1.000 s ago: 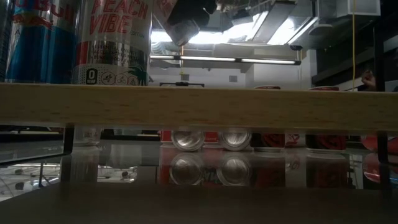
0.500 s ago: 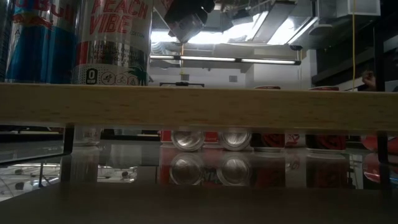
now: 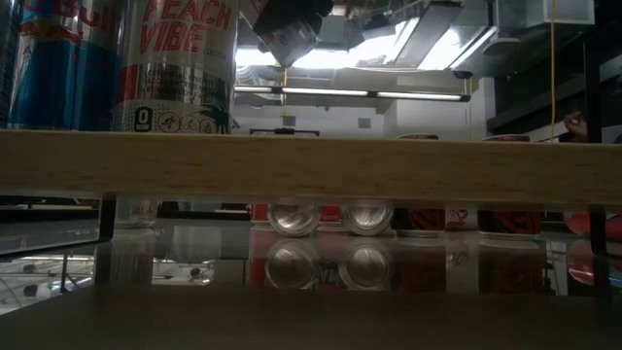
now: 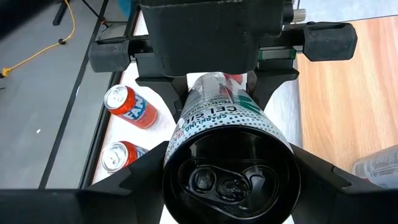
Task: Place canned beverage on shelf
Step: Put the bottom left white soda can on the shelf aligned with the other white soda can
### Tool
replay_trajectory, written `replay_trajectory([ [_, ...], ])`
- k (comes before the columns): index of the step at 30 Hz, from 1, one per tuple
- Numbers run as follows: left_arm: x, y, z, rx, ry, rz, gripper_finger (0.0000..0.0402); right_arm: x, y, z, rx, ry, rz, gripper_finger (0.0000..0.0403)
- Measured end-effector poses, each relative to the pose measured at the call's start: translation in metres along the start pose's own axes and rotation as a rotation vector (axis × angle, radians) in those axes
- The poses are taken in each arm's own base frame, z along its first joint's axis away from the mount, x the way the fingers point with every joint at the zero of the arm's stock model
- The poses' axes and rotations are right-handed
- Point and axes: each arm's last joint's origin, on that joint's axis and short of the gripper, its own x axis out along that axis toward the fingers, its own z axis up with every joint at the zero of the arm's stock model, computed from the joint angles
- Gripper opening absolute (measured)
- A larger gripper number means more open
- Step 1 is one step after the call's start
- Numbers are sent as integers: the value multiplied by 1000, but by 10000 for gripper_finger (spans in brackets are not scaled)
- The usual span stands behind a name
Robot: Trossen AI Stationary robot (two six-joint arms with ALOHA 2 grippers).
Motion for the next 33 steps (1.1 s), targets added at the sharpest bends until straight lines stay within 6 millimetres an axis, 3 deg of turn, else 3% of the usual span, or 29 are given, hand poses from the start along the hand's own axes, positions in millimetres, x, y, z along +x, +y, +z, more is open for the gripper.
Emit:
replay_trajectory([
  [12,0,0,0,-5,1,-3,247,0,0,0,3,0,0,235],
  [21,0,1,1,-15,-8,-17,327,-2,0,-1,10,14,2,235],
  [25,-2,1,0,3,-9,-19,348,-16,0,1,9,1,10,234],
  [33,-18,10,-5,5,-34,-15,351,-62,0,-2,58,26,14,234],
])
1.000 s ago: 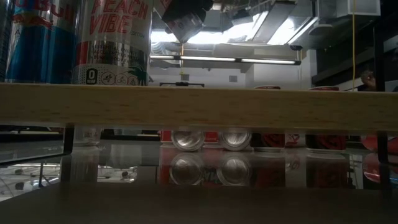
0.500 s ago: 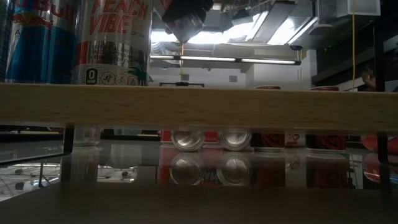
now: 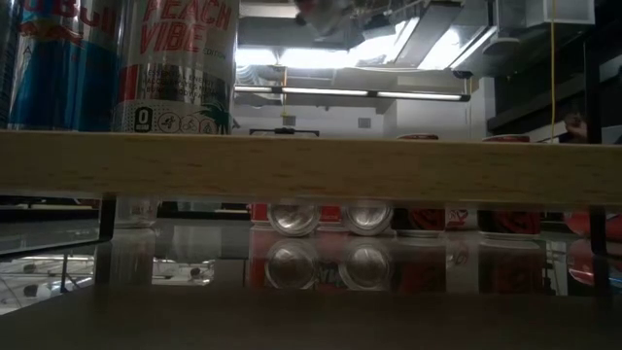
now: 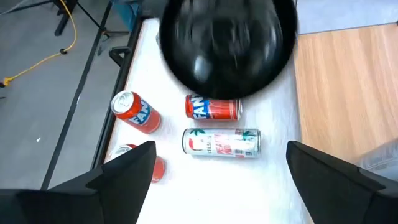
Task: Place canned beverage on shelf
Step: Put the bottom left white soda can on the shelf aligned with the other white soda can
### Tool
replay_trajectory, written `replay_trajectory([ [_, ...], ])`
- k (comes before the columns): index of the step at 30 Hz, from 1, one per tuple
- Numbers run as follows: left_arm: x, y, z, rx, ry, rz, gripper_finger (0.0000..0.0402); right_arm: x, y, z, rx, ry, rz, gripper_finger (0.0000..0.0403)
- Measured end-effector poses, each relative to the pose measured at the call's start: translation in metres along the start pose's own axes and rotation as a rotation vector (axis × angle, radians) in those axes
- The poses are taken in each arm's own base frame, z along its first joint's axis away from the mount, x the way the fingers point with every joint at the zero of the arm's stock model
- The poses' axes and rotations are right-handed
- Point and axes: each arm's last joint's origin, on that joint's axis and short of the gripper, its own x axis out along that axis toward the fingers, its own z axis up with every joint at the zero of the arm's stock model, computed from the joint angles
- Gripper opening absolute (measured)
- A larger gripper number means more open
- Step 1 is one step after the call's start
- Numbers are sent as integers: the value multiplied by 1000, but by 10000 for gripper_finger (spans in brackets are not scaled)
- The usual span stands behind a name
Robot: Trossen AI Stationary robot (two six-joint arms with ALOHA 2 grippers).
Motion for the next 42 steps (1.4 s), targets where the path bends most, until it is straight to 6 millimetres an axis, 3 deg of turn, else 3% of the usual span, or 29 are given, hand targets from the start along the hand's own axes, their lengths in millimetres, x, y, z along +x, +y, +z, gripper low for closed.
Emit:
replay_trajectory([
  [7,-14,7,-13,-42,60,1,352,-37,21,-12,41,91,-13,234],
  [15,-11,0,-19,-80,99,-30,352,-51,69,-37,90,158,-109,234],
  [20,6,-13,-22,-41,67,-52,352,-44,96,-69,209,77,-111,234],
  [27,29,-27,-17,-20,-77,-114,352,-20,127,-98,313,-205,5,234],
  [35,28,-32,-6,-33,-179,-231,352,12,151,-133,357,-414,70,242],
  [42,25,-41,7,-64,-311,-263,352,22,161,-157,340,-467,104,247],
])
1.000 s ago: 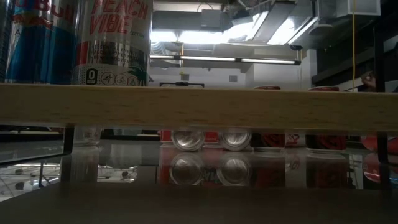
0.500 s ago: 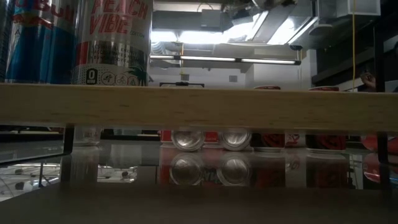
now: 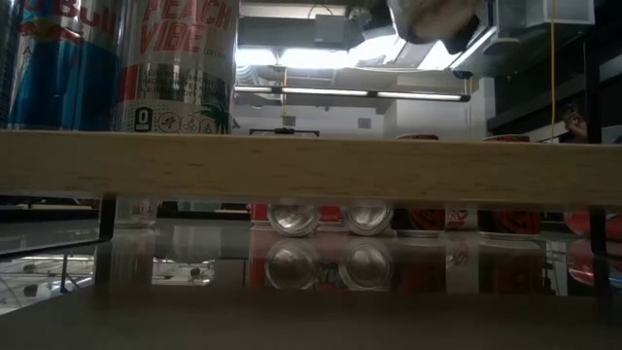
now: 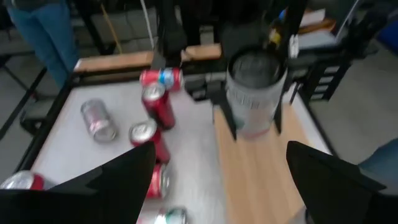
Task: Place canned beverage on shelf
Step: Put the bottom left white soda can on the shelf aligned with the other white soda can
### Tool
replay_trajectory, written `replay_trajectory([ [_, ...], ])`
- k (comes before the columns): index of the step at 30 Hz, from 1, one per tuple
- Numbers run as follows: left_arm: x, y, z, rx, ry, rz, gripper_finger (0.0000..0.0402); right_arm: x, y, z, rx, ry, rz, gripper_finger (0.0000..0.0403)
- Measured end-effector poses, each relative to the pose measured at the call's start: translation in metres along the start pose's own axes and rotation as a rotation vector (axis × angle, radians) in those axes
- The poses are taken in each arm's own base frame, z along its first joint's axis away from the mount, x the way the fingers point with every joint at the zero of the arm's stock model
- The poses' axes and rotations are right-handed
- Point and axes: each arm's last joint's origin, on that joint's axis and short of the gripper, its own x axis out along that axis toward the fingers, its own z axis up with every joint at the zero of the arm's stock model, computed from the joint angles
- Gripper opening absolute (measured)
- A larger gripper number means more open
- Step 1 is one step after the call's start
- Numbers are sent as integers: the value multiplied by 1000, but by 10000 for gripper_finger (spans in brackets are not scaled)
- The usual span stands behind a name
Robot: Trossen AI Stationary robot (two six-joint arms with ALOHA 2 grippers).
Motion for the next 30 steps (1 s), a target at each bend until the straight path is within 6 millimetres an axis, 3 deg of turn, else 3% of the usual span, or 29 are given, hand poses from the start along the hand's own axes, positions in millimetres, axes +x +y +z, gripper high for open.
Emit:
replay_trajectory([
  [5,5,-10,1,8,-21,-18,352,3,5,-11,-18,-2,-33,248],
  [16,31,-37,-6,51,2,18,352,31,15,-43,-74,-7,-6,249],
  [23,47,-53,-14,65,38,30,352,30,29,-59,-113,-4,28,250],
  [30,58,-61,-18,73,47,55,352,27,35,-62,-125,-26,2,250],
])
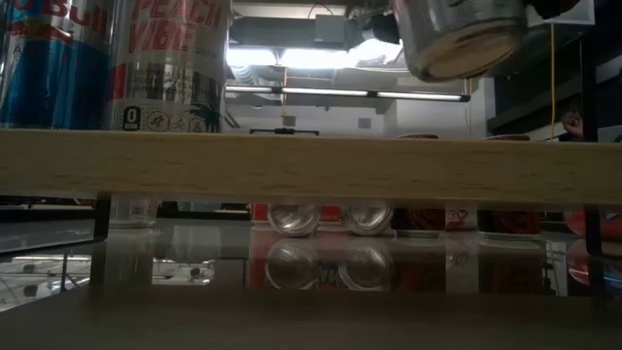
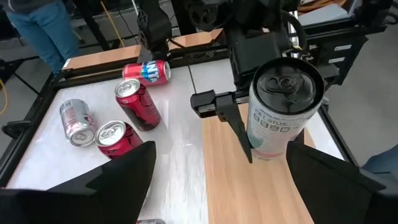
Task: Place canned beverage on shelf
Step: Put the bottom left white soda can on the shelf aligned with the other white soda can
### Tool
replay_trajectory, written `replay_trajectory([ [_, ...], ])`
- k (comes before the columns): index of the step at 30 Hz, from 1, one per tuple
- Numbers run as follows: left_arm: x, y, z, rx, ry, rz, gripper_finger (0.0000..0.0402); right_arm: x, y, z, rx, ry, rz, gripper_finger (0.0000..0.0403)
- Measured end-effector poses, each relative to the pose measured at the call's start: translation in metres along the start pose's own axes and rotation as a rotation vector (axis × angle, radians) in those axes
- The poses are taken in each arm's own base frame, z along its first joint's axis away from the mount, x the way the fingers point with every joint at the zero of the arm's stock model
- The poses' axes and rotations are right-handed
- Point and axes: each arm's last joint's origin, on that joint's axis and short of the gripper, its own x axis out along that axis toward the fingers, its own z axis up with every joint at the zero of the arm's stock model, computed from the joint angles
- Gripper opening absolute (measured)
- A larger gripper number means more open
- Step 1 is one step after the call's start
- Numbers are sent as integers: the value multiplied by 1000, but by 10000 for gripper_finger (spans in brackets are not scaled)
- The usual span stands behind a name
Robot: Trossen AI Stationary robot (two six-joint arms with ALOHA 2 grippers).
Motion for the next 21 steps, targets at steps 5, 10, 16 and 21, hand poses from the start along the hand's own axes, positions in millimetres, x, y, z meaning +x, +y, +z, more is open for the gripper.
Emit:
replay_trajectory([
  [5,-1,-1,1,-11,-15,13,352,3,-1,-3,-19,0,-7,250],
  [10,-3,-5,3,-12,-32,-1,352,6,0,-3,-7,-25,-17,250],
  [16,-3,-5,3,-17,-41,1,346,6,2,0,-15,-57,-28,250],
  [21,-3,-6,4,-18,-45,-1,338,9,9,12,-59,-86,-21,250],
])
